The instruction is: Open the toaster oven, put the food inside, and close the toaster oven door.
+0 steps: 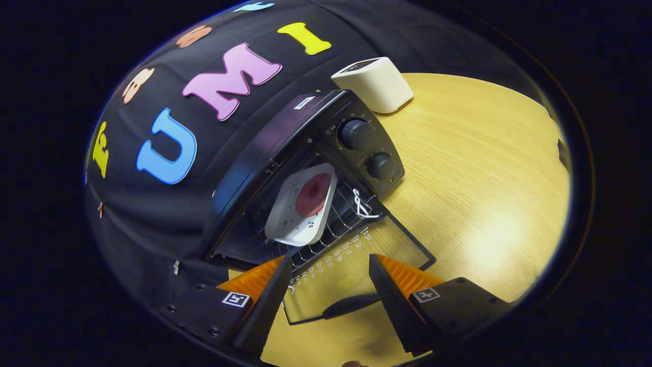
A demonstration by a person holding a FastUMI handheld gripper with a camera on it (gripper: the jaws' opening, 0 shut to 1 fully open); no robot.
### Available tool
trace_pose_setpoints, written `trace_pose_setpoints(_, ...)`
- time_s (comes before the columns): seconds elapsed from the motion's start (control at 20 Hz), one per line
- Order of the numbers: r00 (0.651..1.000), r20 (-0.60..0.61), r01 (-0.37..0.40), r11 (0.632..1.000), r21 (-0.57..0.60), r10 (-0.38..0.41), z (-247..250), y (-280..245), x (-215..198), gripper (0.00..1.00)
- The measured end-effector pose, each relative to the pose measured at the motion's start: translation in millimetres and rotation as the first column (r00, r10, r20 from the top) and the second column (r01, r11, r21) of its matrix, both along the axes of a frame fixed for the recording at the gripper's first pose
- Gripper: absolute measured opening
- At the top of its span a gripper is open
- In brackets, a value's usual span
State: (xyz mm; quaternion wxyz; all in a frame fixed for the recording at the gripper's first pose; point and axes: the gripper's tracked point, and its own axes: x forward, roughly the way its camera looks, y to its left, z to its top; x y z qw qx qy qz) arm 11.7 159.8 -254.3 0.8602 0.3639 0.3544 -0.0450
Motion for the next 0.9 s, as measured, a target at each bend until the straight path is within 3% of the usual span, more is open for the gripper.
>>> trace_pose_setpoints(0.2,0.993,0.001,-0.116,0.988,-0.099,0.117,-3,-8,-25,0.99)
trace_pose_setpoints(0.5,0.975,-0.028,-0.223,0.944,-0.244,0.222,-14,-26,-52,0.99)
trace_pose_setpoints(0.9,0.907,-0.121,-0.416,0.819,-0.396,0.402,-49,-5,-94,0.99)
